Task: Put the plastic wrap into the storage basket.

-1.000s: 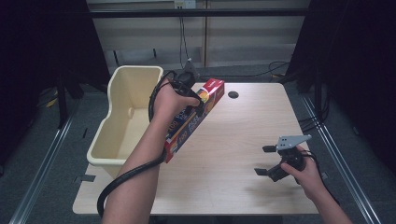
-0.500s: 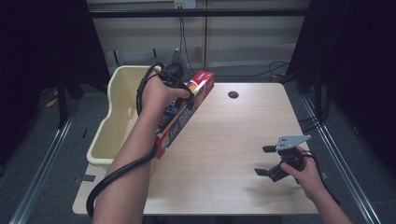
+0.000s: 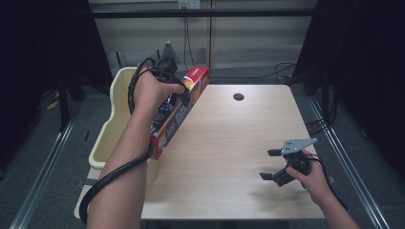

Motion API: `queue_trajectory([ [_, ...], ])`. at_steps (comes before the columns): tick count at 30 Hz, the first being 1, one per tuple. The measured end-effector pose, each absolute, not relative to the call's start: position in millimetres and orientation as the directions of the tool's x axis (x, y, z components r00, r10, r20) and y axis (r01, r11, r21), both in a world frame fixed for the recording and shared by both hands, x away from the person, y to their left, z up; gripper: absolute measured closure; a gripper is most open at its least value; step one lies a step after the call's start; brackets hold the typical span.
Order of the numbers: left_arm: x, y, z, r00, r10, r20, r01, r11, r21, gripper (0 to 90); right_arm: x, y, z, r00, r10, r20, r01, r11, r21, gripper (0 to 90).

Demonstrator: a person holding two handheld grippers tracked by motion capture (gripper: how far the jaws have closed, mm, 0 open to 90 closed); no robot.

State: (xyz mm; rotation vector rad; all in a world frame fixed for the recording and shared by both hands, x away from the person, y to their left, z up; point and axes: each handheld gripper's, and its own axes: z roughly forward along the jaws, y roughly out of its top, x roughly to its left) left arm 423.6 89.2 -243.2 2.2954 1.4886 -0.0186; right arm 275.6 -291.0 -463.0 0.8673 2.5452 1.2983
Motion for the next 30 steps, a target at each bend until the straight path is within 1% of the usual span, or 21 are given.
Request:
queue_trajectory([
  [15, 421, 119, -231, 0.373, 0.902, -0.219, 0.902, -0.298, 0.312, 41.4, 276, -290, -463, -0.821, 0.559, 0.118, 0.423, 0.456, 0.783, 2.1],
  [30, 420, 143, -223, 0.299, 0.929, -0.221, 0.918, -0.217, 0.331, 41.3, 276, -290, -463, -0.815, 0.565, 0.126, 0.433, 0.451, 0.781, 2.1],
])
